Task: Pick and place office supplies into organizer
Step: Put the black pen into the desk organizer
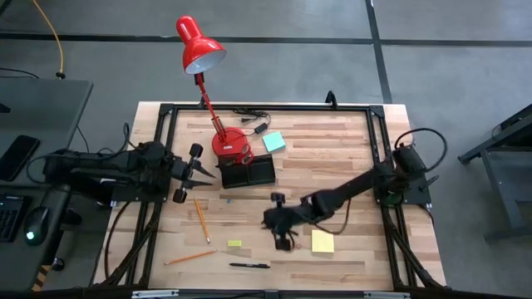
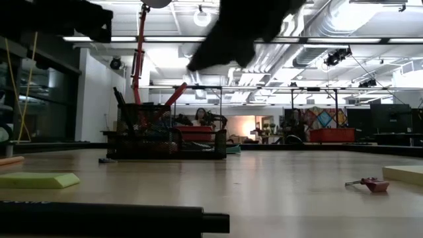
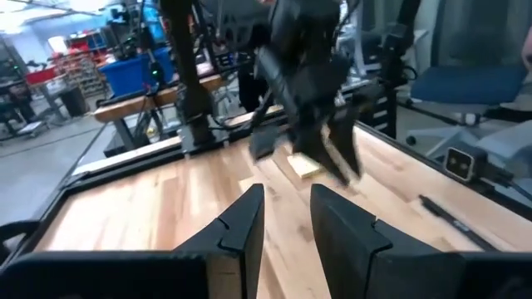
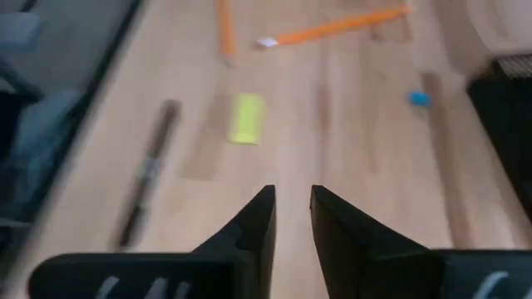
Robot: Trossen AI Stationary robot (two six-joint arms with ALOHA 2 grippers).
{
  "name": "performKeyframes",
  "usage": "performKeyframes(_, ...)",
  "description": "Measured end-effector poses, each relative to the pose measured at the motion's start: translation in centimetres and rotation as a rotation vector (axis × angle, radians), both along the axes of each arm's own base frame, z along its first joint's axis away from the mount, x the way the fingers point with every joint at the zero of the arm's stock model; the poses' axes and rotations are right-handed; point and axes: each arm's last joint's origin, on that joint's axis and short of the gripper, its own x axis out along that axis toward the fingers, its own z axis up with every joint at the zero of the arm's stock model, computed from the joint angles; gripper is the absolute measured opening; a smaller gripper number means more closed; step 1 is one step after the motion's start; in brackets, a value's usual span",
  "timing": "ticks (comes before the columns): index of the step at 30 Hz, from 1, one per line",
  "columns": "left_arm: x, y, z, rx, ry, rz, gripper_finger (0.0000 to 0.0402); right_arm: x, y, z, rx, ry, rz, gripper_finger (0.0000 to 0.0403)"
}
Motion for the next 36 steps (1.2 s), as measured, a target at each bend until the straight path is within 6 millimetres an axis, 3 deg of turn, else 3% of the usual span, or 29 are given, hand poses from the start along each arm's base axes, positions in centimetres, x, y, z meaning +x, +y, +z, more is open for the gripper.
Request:
performKeyframes(5, 0.1, -1.8, -0.1, 0.046, -0.002, -0.028, 0.0092, 0.7, 2.8, 0.4, -0.032, 0.114, -0.048, 0.0115)
performKeyframes(9, 0.2, -2.9, -0.2, 0.115, -0.005, -0.002, 0.0092, 3.8, 5.0, 0.2, 0.127, 0.174, -0.012, 0.0141)
performKeyframes(13, 0.0, -3.5, 0.0, 0.162, -0.023, 0.029, 0.0092, 6.5, 6.6, -0.6, 0.131, 0.309, 0.021, 0.0144)
performKeyframes(18, -0.8, -3.5, 1.3, 0.183, -0.116, 0.027, 0.0092, 7.7, 7.5, -0.4, 0.076, 0.499, -0.039, 0.0144)
performKeyframes(22, -1.5, -3.3, 1.8, 0.208, -0.16, 0.031, 0.0092, 9.1, 8.6, -0.7, 0.169, 0.48, -0.018, 0.0144)
performKeyframes(25, -1.9, -3.2, 1.7, 0.213, -0.153, 0.028, 0.0092, 9.2, 8.9, -1.5, 0.253, 0.487, -0.029, 0.0144)
performKeyframes(36, -2.3, -3.1, 1.8, 0.236, -0.167, 0.022, 0.0092, 8.7, 8.8, -3.0, 0.186, 0.544, -0.101, 0.0144)
